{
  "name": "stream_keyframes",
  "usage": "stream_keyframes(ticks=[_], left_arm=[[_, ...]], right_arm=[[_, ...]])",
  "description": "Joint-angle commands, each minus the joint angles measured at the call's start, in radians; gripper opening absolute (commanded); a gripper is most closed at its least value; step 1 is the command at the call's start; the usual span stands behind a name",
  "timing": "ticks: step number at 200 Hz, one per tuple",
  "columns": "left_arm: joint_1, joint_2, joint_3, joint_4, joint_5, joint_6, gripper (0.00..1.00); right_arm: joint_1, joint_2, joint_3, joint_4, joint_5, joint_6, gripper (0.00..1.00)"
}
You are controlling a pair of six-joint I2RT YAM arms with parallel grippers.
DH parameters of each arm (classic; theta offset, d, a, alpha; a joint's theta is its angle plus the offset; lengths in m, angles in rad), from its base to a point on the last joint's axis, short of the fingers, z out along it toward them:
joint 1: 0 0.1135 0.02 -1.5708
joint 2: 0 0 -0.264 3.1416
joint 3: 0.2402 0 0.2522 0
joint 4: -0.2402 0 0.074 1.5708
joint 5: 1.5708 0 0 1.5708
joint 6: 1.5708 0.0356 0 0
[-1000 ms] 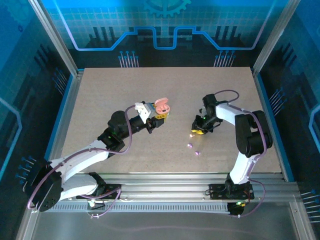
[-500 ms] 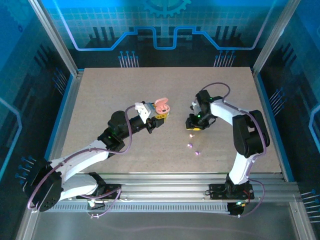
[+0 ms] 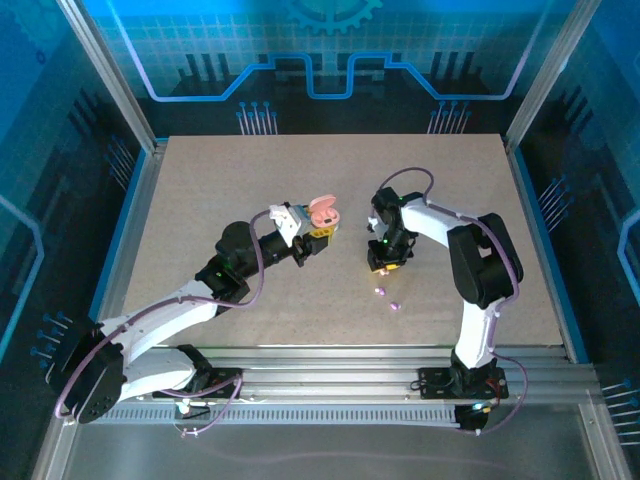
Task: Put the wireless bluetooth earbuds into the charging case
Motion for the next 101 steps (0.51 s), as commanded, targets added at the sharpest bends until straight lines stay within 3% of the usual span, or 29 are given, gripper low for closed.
stream_keyframes(ticks=[1,101], left_arm=[[-0.007,-0.013,-0.005,0.014,-0.012,0.015,0.37],[-0.007,-0.014,-0.007,0.013,-0.012,0.013,0.37]], right_arm=[[0.013,0.017,0.036,-0.062,0.02,-0.01,0.33],[0.019,0.068,0.062,-0.083,0.06,0.024,0.29]])
